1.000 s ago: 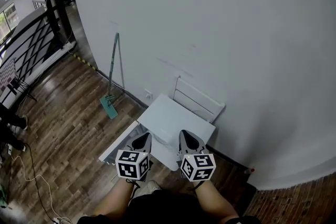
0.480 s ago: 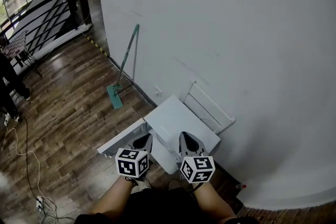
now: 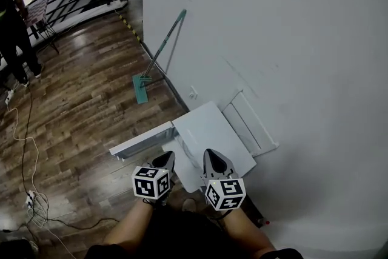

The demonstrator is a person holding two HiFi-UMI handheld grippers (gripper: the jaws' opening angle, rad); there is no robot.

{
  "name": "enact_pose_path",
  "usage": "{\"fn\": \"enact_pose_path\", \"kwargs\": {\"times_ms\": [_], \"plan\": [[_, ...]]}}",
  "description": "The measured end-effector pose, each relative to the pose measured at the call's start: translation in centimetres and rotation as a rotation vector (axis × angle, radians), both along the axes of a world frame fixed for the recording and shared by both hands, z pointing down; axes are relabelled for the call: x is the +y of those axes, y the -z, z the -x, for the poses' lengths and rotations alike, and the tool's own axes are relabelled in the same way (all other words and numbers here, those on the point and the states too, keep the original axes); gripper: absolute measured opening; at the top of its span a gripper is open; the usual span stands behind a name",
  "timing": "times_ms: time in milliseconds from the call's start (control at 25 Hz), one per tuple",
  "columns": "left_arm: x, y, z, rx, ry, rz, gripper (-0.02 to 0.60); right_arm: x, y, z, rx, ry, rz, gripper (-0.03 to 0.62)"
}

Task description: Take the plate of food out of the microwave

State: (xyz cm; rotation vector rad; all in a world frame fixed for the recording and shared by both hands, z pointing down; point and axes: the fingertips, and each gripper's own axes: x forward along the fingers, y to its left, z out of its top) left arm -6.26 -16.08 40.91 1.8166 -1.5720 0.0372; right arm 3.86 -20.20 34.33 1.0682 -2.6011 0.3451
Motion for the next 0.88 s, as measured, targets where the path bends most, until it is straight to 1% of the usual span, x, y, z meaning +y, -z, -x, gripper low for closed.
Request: {"fn": "enact_pose_path", "kwargs": {"times_ms": [120, 400, 560, 720, 880], "plan": [[0.6, -2.7, 0.1, 0.044, 0.041, 0.035, -0.002, 0.4, -2.1, 1.0, 0.037, 0.057, 0.017, 0.014], [2.2, -9.5, 1.5, 0.09, 0.138, 0.106, -0.002, 2.0, -9.0, 4.0, 0.127, 0.179, 0.087, 0.014], [2.5, -14.3, 2.0, 0.148, 0.186, 0.134, -0.002, 3.3, -13.3, 5.1, 0.169, 0.231, 0.118, 0.014], [1.7, -19.5, 1.7, 0.181, 0.179, 0.164, -0.002, 3.7, -17.8, 5.4, 0.209, 0.234, 0.147, 0.014], [-0.5, -24.0, 0.5, 0.193, 0.126, 0.159, -0.002, 3.4, -21.8, 4.7, 0.234, 0.197, 0.164, 0.014]]}}
